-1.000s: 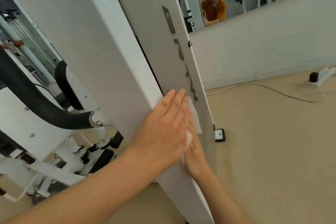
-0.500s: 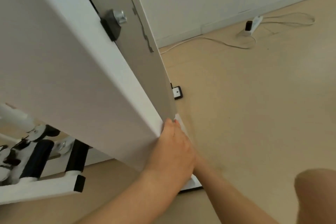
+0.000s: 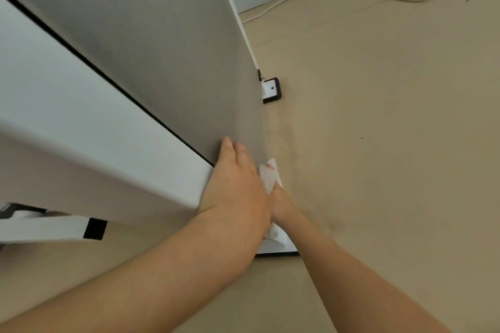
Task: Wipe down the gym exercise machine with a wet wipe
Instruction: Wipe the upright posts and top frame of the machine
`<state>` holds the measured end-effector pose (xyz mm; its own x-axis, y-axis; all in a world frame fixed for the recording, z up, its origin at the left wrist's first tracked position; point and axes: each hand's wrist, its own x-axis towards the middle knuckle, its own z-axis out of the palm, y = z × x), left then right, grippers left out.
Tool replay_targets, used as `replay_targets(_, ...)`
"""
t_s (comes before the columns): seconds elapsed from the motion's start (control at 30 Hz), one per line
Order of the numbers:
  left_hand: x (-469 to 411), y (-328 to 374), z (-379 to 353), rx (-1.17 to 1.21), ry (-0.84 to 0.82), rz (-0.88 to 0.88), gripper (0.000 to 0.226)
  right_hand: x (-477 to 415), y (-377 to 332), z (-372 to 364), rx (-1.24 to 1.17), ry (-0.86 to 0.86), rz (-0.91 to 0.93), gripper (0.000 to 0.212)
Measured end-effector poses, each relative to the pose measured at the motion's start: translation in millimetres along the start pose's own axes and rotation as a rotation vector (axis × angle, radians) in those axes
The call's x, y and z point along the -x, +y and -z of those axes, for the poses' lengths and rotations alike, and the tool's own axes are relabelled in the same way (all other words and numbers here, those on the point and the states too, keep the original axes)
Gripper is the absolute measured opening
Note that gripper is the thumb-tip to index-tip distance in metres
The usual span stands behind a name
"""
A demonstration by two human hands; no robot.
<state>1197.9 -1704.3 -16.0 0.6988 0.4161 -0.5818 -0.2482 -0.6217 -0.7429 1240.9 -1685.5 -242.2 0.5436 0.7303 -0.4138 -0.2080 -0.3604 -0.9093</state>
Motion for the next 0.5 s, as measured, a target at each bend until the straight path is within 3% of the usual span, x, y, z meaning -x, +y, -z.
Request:
replay_targets(0.07, -3.5, -3.5, 5.7, 0.057, -0.022, 0.009, 0.059, 1.8, 12.5, 4.6, 0.138, -0.086, -0.081, 0.058)
replay_targets(0.1, -5.5, -3.3, 8.3, 0.115, -0.022, 0.010, 0.059, 2.7, -1.0, 7.4, 0.142, -0.107, -0.031, 0.058)
replay_targets(0.17, -6.1, -3.1, 5.2, 0.200, -0.005, 0.092, 0.059, -1.5, -46.4, 9.1, 0.012, -0.050, 0.208, 0.065)
replay_targets(0.23, -8.3, -10.7, 8.6, 0.265, 0.163, 0.221, 0.056, -0.9, -94.9, 5.1, -0.122, 0.028, 0.424, 0.063)
replay_targets(0.3, -6.7, -25.7, 14.2, 0.275, 0.205, 0.282, 0.065, 3.4, -110.9, -1.4, -0.141, 0.064, 0.525, 0.061)
replay_targets(0.37, -2.2, -37.8, 17.7, 0.216, 0.144, 0.243, 0.069, 0.7, -101.6, 1.9, -0.151, 0.042, 0.504, 0.064)
replay_targets(0.43, 2.2, -40.8, 21.6, 0.208, 0.043, 0.214, 0.062, -19.4, -73.6, 7.3, -0.125, -0.021, 0.341, 0.063)
replay_targets(0.5, 2.2, -41.7, 13.5, 0.239, 0.099, 0.227, 0.063, -32.7, -55.6, 13.0, -0.125, -0.036, 0.165, 0.064)
